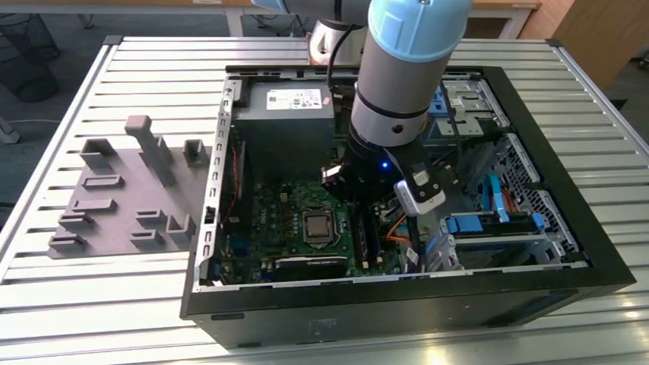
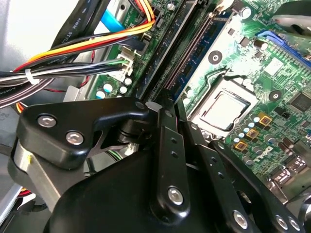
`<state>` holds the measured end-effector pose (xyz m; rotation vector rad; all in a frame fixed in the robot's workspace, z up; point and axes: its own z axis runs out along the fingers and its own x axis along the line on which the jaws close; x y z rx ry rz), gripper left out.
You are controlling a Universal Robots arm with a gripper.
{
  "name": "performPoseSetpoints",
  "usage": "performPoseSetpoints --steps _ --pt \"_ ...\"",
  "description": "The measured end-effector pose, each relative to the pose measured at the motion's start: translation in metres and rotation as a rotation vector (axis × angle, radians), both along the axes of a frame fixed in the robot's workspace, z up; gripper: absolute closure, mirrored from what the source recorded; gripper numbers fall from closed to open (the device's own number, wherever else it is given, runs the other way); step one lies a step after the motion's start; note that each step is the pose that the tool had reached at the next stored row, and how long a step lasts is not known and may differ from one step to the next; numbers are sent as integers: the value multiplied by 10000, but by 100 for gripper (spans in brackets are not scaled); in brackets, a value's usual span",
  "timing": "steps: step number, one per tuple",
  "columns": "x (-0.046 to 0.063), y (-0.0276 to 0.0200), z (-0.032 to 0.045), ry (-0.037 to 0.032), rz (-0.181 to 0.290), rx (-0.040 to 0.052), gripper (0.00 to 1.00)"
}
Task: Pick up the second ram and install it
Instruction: 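Insert the second ram into the second slot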
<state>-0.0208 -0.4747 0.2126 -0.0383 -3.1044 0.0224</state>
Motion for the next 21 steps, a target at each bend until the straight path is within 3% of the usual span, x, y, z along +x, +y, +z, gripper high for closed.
performPoseSetpoints --steps 21 --pt "9 0 -33 1 -165 -1 86"
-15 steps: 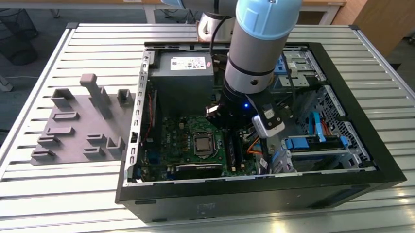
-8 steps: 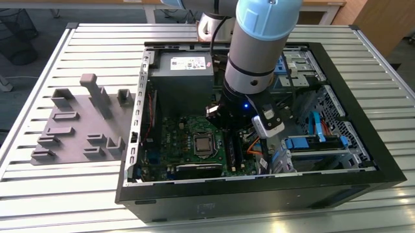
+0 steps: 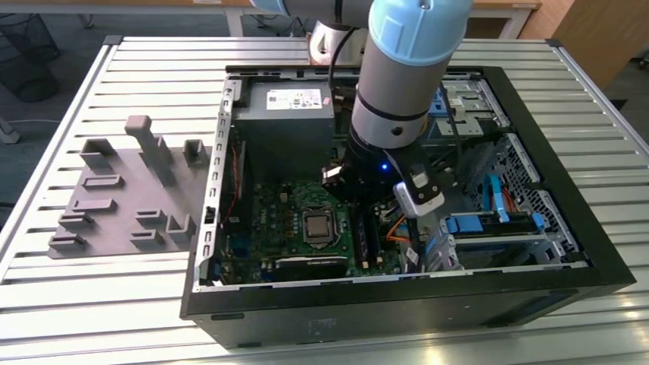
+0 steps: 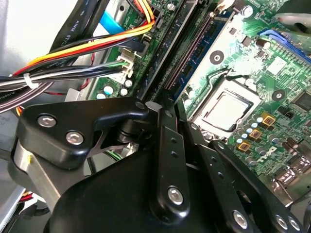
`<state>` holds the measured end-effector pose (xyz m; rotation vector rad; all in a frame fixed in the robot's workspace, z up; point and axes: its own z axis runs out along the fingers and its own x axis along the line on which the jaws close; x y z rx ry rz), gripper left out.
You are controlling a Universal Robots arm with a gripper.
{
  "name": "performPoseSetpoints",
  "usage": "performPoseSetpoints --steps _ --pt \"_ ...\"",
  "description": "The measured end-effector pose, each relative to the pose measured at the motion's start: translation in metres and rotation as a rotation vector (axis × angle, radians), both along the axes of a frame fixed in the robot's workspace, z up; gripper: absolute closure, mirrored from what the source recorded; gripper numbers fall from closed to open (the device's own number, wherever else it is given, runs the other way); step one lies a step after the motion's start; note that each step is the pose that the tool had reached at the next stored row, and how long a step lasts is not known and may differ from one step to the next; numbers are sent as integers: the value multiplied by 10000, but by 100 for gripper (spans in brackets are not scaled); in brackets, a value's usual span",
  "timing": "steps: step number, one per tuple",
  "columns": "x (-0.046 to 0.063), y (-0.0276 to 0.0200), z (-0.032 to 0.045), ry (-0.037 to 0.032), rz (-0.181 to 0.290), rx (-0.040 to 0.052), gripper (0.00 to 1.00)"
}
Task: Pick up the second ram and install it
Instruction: 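Insert the second ram into the second slot, then press down the second ram until it locks into place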
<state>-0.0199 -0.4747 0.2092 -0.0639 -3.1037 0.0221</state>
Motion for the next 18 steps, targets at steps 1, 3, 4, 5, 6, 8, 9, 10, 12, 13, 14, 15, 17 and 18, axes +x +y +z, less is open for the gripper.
performPoseSetpoints --steps 1,3,4,5,6,8,9,10,12,13,14,15,17,18 --pt "0 0 -2 0 0 1 86" --pt "0 0 -4 1 0 1 86" --pt "0 0 -5 0 0 1 86" --pt "0 0 -5 0 0 1 86" --pt "0 0 -6 0 0 1 86" --pt "0 1 -13 -1 0 6 86" --pt "0 1 -18 0 0 5 86" --pt "1 1 -23 0 0 4 86" --pt "2 0 -28 1 0 0 86" --pt "2 0 -28 1 0 -1 86" --pt "2 0 -29 1 0 -1 86" --pt "2 0 -30 1 0 0 86" --pt "2 -1 -30 -1 0 -3 86" --pt "2 0 -31 -1 -1 -1 85"
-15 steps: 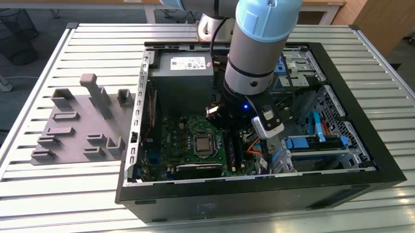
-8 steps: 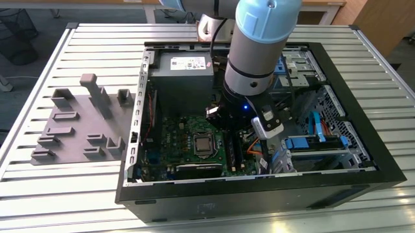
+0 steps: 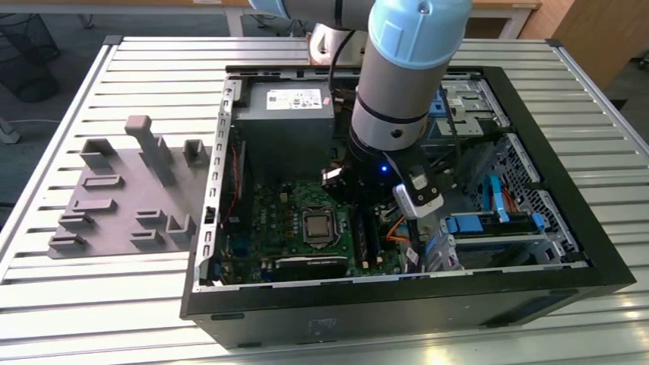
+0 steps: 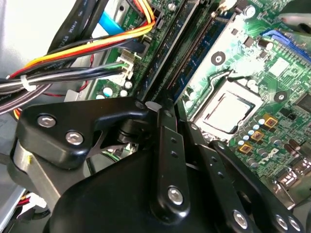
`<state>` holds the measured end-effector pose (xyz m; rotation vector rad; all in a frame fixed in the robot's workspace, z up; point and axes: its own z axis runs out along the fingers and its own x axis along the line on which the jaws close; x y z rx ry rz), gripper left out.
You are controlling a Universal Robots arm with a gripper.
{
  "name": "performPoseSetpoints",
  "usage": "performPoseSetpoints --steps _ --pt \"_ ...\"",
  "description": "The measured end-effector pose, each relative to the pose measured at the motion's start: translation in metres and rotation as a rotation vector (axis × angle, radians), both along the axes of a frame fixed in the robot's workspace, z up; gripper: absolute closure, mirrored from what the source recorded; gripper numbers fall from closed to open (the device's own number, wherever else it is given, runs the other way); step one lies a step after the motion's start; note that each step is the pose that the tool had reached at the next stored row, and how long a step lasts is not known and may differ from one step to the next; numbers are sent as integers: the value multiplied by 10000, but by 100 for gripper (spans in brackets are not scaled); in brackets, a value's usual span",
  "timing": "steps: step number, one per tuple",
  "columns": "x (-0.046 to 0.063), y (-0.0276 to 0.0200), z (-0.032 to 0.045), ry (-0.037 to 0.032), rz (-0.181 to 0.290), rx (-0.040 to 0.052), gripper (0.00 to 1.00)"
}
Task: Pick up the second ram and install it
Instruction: 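Press down the second ram until it locks into place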
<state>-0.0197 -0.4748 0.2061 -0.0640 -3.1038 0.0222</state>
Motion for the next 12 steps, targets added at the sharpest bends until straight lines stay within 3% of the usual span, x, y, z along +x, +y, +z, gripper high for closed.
performPoseSetpoints --steps 2,3,7,12 --pt "0 0 -1 0 1 3 85" --pt "0 0 0 1 1 2 78" --pt "0 1 19 1 0 4 78" --pt "0 1 166 11 0 -2 78"
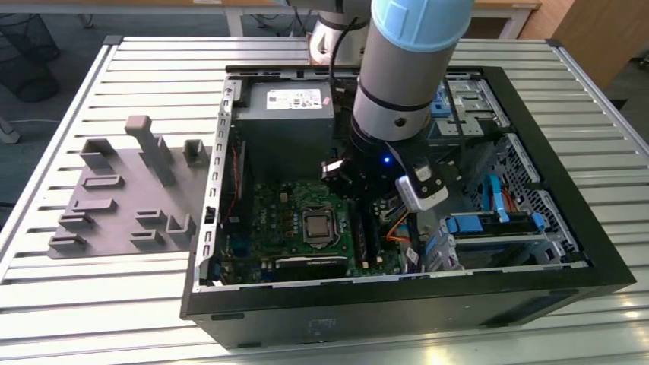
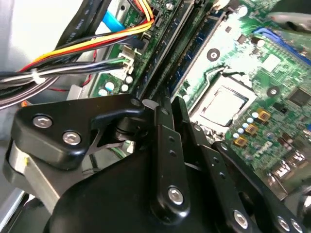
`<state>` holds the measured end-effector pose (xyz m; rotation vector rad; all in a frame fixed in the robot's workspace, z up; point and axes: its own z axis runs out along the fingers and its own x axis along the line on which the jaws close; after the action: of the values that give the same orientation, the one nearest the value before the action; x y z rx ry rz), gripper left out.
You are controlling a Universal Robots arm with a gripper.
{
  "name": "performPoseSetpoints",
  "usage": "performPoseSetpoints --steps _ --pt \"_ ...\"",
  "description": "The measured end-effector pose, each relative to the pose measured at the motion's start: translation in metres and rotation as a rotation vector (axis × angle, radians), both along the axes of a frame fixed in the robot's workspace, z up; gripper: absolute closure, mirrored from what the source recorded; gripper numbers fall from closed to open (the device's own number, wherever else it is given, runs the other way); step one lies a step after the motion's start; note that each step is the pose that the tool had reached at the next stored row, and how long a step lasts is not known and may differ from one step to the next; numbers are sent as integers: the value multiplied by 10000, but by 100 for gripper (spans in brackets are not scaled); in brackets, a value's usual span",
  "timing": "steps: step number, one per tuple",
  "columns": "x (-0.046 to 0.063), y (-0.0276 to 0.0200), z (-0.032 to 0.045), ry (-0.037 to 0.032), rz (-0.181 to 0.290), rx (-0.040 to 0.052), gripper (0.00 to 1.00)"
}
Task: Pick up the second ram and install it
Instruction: 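Press down the second ram until it locks into place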
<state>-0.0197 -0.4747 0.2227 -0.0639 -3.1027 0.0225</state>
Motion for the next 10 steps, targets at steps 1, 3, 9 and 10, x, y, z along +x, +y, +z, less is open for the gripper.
performPoseSetpoints --steps 1,3,9,10 --pt "0 0 32 3 0 -6 78" --pt "0 0 100 17 0 -19 78" --pt "0 0 145 26 0 -23 89" --pt "0 0 146 27 1 -24 89"
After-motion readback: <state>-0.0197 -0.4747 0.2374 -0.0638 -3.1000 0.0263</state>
